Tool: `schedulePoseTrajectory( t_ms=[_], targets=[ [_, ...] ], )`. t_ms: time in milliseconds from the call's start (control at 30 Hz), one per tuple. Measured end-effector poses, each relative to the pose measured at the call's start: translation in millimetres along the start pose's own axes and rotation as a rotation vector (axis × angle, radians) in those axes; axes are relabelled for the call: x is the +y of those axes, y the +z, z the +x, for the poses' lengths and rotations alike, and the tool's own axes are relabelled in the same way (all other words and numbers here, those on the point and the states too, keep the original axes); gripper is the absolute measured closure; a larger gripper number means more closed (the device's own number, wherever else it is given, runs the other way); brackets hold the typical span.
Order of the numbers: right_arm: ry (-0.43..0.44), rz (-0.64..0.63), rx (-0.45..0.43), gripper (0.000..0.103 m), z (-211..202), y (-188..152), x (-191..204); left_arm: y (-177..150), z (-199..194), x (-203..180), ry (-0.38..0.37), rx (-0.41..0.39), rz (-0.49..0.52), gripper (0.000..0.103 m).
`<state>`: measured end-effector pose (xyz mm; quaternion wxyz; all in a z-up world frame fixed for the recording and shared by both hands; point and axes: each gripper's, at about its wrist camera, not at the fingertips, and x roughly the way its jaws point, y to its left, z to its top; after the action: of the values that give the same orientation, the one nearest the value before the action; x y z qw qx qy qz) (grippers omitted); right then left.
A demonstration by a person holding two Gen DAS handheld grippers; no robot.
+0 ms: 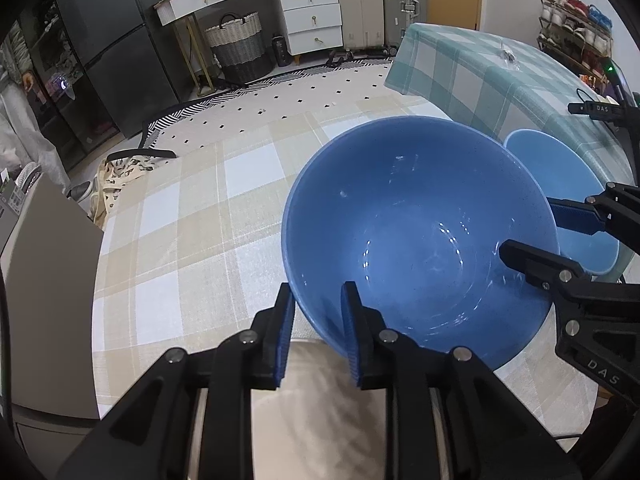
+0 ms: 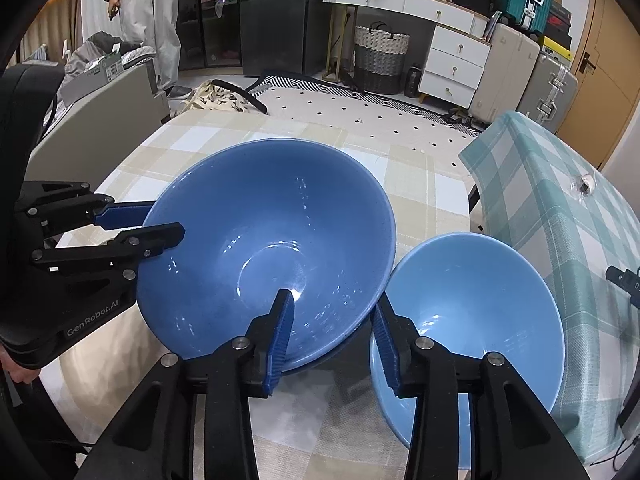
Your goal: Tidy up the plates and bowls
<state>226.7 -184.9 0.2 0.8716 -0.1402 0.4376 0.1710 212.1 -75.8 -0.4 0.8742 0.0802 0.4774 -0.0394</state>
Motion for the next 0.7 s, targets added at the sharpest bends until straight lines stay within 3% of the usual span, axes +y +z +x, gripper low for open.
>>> schedulePoseTrajectory(
  t_ms=[267,333,367,433,700],
  targets=[
    [-0.015,-0.036,-0.001,0.054,2.3,-1.5,6.6,-1.3,4.5,-0.9,-0.006,0.021,0.006,0.078],
    [-0.017,-0.034,0.0,0.045,2.8,-1.8,6.4,-0.9,3.9,-0.6,-0.009,0.02,0.004,0.062],
    [-0.021,-0.033,-0.002,0.042,2.6,-2.1,6.6,-0.7,3.2,-0.3,-0.014,0.018,0.0,0.06],
    [-0.026,-0.033,-0.014,0.033,0.9,-2.0,6.1,0.1,1.6,0.6,-0.03,0.016,-0.008,0.058],
    [-0.016,0.002,-0.048,0.015,-8.9,2.6,-3.6,1.5,-2.2,10.4,-0.074,0.021,-0.07,0.049]
  ],
)
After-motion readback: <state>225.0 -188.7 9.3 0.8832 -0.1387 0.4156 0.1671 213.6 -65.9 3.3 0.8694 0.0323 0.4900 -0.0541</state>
